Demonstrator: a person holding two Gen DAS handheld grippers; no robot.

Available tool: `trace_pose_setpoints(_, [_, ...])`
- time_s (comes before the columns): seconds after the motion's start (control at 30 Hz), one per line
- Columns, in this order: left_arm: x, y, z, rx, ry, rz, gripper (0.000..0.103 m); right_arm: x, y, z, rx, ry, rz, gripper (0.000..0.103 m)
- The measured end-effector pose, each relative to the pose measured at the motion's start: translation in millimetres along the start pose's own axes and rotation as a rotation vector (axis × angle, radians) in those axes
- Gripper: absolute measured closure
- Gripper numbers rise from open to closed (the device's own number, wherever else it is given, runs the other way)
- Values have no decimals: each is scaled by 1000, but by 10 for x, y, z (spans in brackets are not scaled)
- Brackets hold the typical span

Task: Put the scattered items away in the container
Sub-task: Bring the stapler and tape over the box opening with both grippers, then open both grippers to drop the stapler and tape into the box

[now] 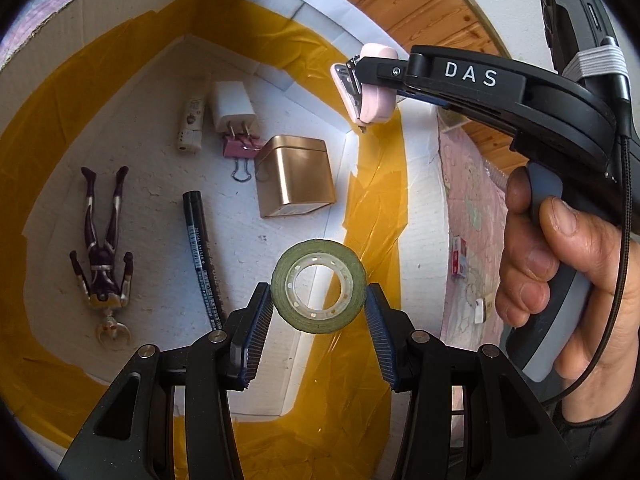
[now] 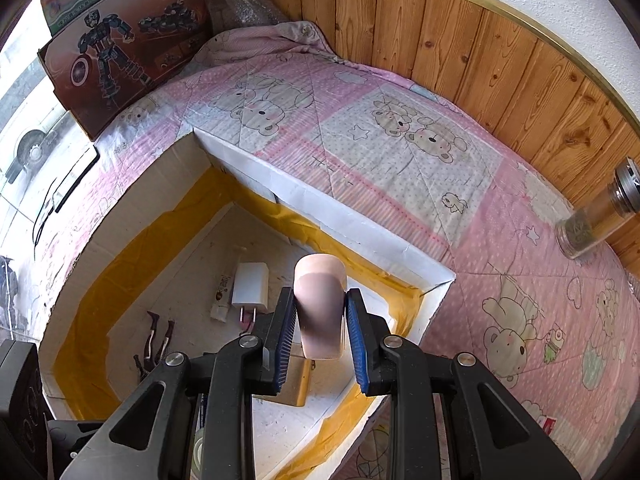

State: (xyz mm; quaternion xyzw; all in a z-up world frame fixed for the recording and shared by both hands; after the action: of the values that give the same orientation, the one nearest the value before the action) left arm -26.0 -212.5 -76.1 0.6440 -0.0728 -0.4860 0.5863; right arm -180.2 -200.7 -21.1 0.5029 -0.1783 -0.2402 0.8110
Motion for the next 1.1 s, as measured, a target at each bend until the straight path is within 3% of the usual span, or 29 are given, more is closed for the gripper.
trace_pose_setpoints(0.27, [-13,-75,-6,22,15,17,54,75,-243,78,69,106,-45,77])
trace_pose_setpoints(0.43, [36,-112,-3,57,52,-13,54,93,-367,115,124,158,-90,77])
trace_pose_setpoints(0.73, [-4,-104,4,63,23,4,52,139,-486,120,190,206,-102,77])
trace_pose_setpoints(1.1, [51,-19,21,46,55,26,48,-3,-367,130,129,106,-92,75])
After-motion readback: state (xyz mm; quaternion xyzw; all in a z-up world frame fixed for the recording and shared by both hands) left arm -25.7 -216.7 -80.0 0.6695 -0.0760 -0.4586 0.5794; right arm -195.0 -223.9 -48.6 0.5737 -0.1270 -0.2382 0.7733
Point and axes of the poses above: each gripper's, at about its wrist camera, not at the fingertips, and y roughly against the way its jaws point, x to its left, z to its top, the point moved 1 cm from there along -y, roughly the way its jaws point, and after that the axes turned 2 degrees about z, right-handed, at the moved point
